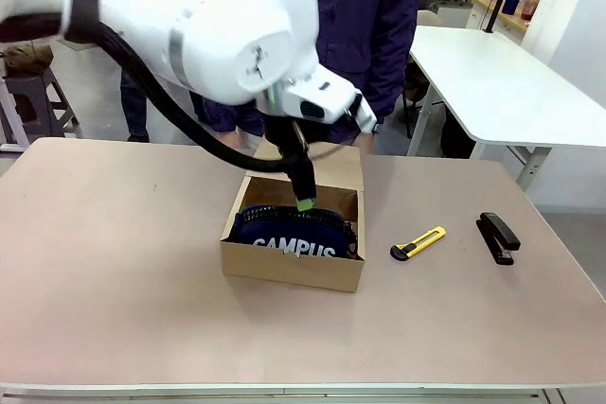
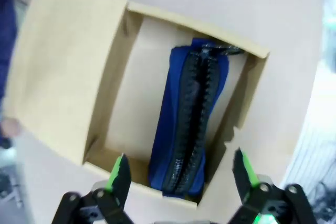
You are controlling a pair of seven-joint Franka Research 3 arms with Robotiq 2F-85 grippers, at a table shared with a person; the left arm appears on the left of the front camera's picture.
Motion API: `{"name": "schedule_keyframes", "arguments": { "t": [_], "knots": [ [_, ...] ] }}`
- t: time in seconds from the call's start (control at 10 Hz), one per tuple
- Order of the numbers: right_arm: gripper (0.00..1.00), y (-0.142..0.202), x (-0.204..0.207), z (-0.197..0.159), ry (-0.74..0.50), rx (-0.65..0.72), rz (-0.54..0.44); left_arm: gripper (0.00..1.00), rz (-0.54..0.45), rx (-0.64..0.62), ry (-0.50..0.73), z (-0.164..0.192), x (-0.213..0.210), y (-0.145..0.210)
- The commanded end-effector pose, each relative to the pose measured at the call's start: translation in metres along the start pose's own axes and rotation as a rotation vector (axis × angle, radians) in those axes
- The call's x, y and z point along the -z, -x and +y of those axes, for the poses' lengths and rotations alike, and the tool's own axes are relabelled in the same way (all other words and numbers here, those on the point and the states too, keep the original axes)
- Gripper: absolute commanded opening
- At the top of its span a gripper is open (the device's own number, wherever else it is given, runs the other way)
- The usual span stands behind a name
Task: Pack the item into the box.
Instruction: Pick up the item indicated by the person and place it inside the Mailer Box.
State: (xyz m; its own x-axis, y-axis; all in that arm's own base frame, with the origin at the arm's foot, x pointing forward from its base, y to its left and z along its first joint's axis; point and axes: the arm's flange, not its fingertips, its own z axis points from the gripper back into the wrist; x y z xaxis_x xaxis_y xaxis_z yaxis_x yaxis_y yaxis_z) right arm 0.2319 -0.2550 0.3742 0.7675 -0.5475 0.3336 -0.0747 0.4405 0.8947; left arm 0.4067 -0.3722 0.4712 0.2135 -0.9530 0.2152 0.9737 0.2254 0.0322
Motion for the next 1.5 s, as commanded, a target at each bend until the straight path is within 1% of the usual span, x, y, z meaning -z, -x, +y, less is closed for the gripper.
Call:
{"name": "schedule_keyframes", "arguments": {
  "t": [0.0, 0.2, 0.3, 0.4, 0.6, 0.7, 0.8, 0.9, 1.0, 1.1, 1.3, 1.4],
  "knots": [
    [1.0, -0.003, 0.002, 0.0, -0.019, -0.023, -0.021, 1.0, -0.052, -0.145, 0.109, 0.026, -0.039, 0.049],
    [1.0, -0.003, 0.002, 0.0, -0.019, -0.023, -0.021, 1.0, -0.136, -0.33, 0.254, 0.064, -0.087, 0.106],
    [1.0, -0.003, 0.002, 0.0, -0.019, -0.023, -0.021, 1.0, -0.198, -0.447, 0.36, 0.089, -0.11, 0.143],
    [1.0, -0.003, 0.002, 0.0, -0.019, -0.023, -0.021, 1.0, -0.26, -0.576, 0.492, 0.121, -0.127, 0.196],
    [1.0, -0.003, 0.002, 0.0, -0.019, -0.023, -0.021, 1.0, -0.462, -0.845, 0.677, 0.169, -0.138, 0.316],
    [1.0, -0.003, 0.002, 0.0, -0.019, -0.023, -0.021, 1.0, -0.558, -0.956, 0.758, 0.179, -0.137, 0.378],
    [1.0, -0.003, 0.002, 0.0, -0.019, -0.023, -0.021, 1.0, -0.65, -1.032, 0.825, 0.181, -0.131, 0.43],
    [1.0, -0.003, 0.002, 0.0, -0.019, -0.023, -0.021, 1.0, -0.757, -1.115, 0.863, 0.181, -0.118, 0.479],
    [1.0, -0.003, 0.002, 0.0, -0.019, -0.023, -0.021, 1.0, -0.804, -1.177, 0.896, 0.182, -0.102, 0.51],
    [1.0, -0.003, 0.002, 0.0, -0.019, -0.023, -0.021, 1.0, -0.832, -1.213, 0.951, 0.183, -0.084, 0.533],
    [1.0, -0.003, 0.002, 0.0, -0.019, -0.023, -0.021, 1.0, -0.85, -1.237, 0.995, 0.176, -0.053, 0.559],
    [1.0, -0.003, 0.002, 0.0, -0.019, -0.023, -0.021, 1.0, -0.83, -1.265, 0.988, 0.173, -0.048, 0.565]
  ]
}}
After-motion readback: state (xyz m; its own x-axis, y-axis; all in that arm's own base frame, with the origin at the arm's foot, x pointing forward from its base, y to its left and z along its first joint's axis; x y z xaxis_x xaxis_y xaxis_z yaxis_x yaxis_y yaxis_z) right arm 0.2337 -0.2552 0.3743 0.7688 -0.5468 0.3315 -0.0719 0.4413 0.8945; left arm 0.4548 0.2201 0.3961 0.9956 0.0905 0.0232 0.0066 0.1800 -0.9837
